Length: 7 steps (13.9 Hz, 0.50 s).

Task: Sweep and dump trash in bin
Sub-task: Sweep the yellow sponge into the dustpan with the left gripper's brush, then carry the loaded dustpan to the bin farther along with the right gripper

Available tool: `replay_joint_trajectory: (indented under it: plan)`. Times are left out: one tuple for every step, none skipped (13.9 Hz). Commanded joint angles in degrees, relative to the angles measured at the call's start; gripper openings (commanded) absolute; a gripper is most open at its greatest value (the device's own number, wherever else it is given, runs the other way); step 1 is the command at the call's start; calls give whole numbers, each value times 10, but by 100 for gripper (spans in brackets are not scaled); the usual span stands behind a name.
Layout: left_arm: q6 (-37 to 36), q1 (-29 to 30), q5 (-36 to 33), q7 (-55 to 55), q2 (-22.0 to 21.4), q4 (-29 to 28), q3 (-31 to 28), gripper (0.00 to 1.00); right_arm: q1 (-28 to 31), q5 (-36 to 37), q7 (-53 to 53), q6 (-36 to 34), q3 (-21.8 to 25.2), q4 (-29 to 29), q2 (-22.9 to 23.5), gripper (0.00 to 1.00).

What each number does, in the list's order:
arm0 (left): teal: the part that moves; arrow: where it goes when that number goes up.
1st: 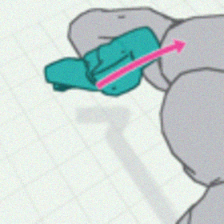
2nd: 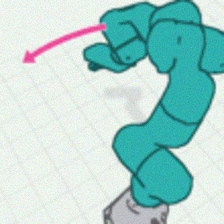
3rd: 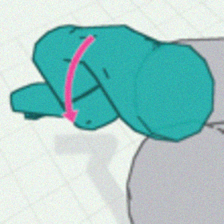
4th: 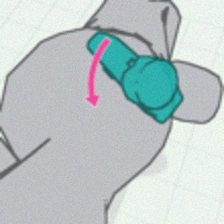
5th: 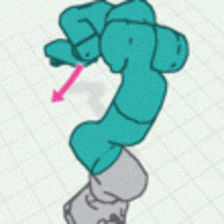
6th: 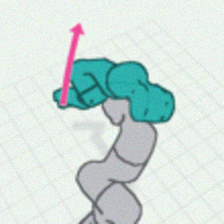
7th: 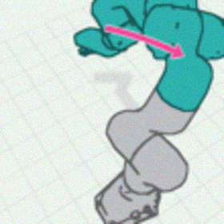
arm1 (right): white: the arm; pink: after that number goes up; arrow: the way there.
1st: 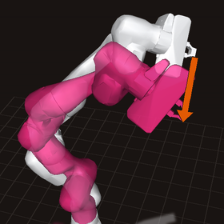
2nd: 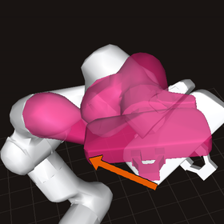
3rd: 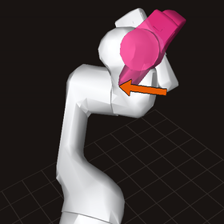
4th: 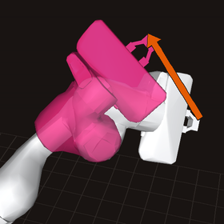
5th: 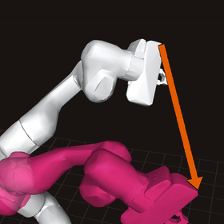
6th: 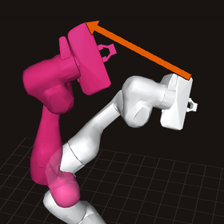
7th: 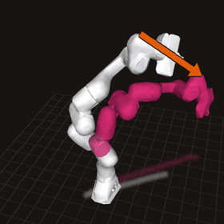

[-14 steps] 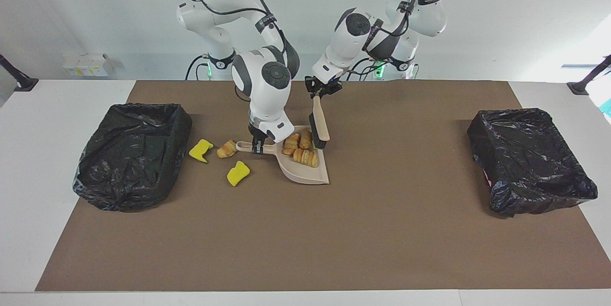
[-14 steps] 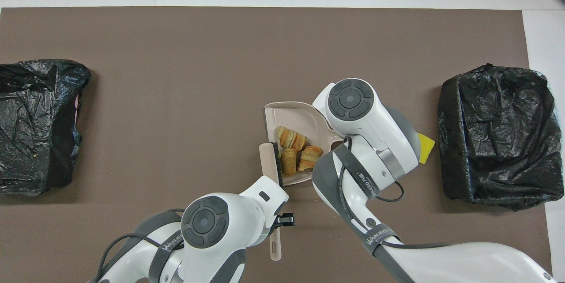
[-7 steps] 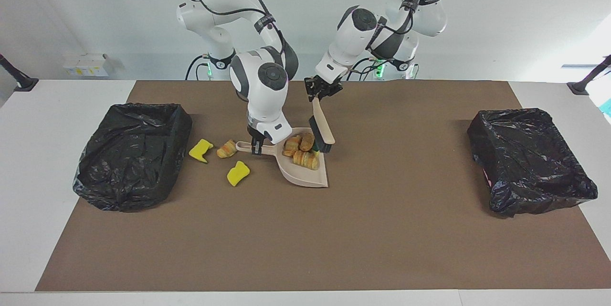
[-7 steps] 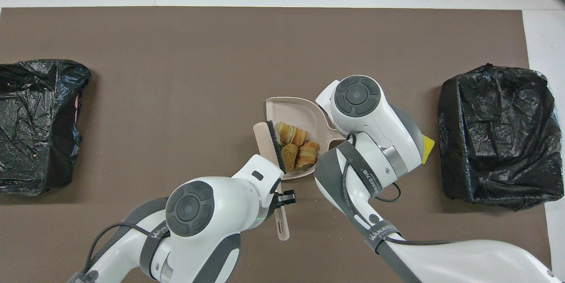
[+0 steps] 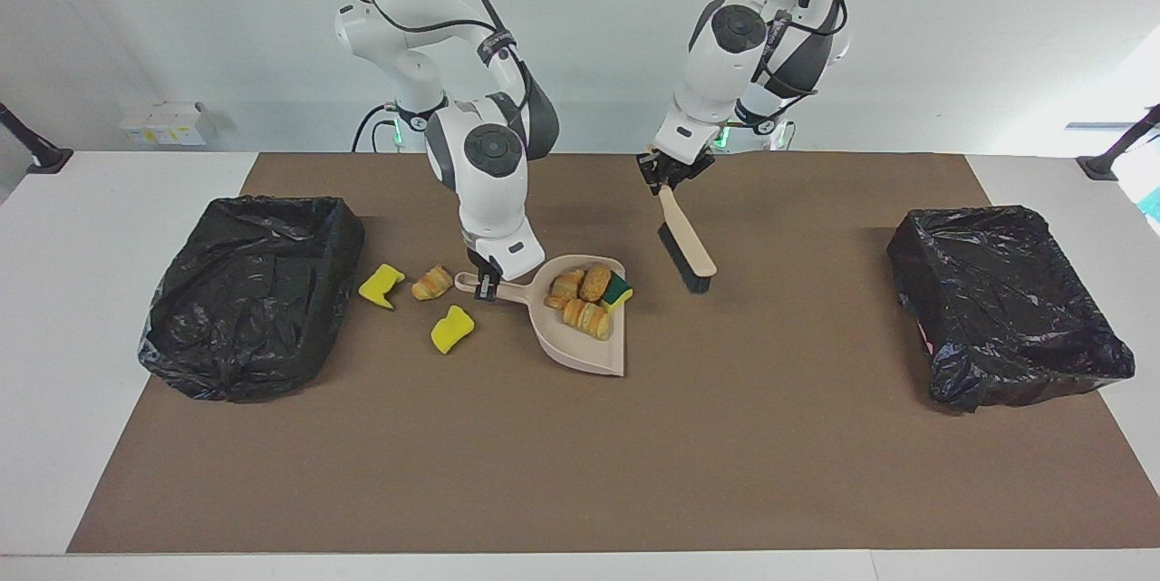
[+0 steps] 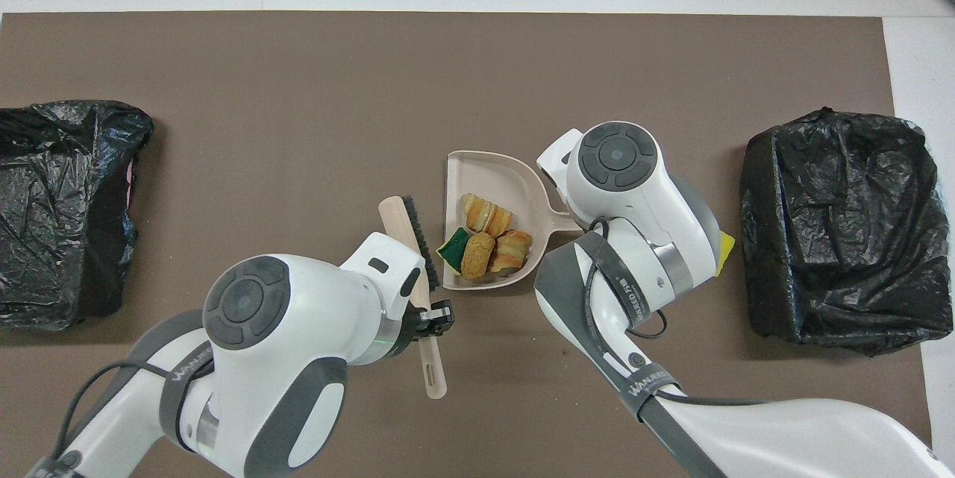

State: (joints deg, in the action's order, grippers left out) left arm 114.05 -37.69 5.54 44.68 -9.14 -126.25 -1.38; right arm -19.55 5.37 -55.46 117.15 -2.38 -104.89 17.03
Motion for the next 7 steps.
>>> replay_joint_trajectory:
  plan:
    - [-41,-1,-34,28,-23,-8,8,0,25,-38,-4,5,-5,14,-9,0]
    - [-36,-6,-34,28,-29,-22,8,0,32,-50,-16,4,-5,20,-11,0]
    - [-33,-14,-33,27,-26,-26,11,0,42,-66,-37,-4,-5,30,-13,0]
    - [-26,-37,-30,28,-21,-32,10,0,57,-78,-64,-10,-5,37,-16,0]
    - [-11,-46,-18,29,-20,-45,10,0,73,-93,-85,-19,-5,38,-24,0]
    - [2,-58,-3,30,-20,-51,11,0,87,-108,-105,-30,-4,43,-29,0]
    - [13,-71,6,30,-18,-58,10,0,100,-116,-124,-43,-5,49,-32,0]
